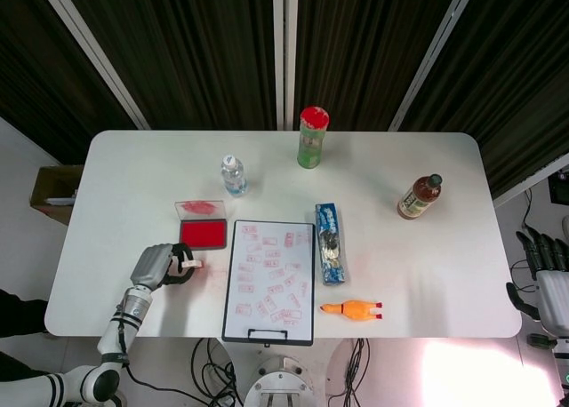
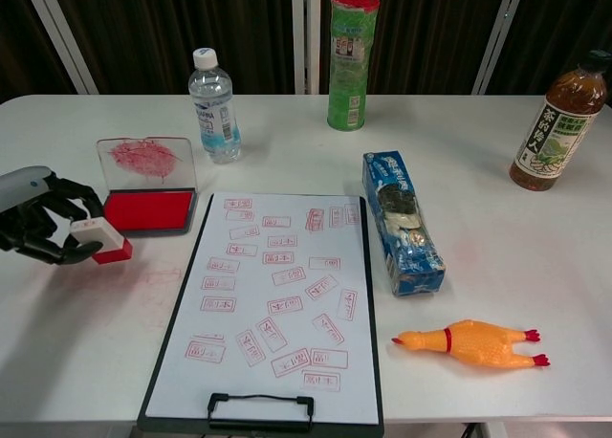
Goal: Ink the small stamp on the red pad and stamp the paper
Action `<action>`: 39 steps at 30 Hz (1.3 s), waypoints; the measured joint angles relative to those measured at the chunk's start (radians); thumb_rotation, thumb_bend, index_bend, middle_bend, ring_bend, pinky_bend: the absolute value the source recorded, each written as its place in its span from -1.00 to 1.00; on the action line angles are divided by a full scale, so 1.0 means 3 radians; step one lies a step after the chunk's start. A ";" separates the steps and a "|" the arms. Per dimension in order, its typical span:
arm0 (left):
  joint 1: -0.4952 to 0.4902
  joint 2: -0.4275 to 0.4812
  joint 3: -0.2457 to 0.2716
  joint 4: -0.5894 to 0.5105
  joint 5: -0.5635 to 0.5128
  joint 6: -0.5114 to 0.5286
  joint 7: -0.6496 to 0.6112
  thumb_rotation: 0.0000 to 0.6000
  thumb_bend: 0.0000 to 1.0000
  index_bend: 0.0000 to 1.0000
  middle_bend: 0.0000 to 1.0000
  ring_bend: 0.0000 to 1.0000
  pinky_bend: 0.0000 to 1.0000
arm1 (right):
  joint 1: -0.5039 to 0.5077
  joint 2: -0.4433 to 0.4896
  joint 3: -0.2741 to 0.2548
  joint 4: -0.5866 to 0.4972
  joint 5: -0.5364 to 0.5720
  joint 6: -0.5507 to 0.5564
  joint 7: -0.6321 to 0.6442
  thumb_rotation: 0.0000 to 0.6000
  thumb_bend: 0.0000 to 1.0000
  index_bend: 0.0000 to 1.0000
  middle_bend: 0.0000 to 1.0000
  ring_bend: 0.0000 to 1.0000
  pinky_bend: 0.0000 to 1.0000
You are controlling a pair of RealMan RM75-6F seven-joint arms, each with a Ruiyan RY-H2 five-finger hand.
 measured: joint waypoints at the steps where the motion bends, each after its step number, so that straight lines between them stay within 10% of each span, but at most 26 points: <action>1: 0.0006 -0.0010 0.0004 0.0034 0.0024 -0.0007 -0.0027 1.00 -0.15 0.35 0.36 1.00 1.00 | 0.0000 0.0001 -0.0001 -0.0001 -0.0002 -0.0001 -0.0001 1.00 -0.44 -1.00 -1.00 -1.00 -1.00; 39: 0.0041 -0.0006 0.0052 0.0203 0.0217 -0.0175 0.0066 1.00 -0.18 -0.18 -0.04 1.00 1.00 | 0.0011 -0.0005 -0.0009 -0.0021 0.0066 -0.0081 -0.0062 1.00 -0.43 -1.00 -1.00 -1.00 -1.00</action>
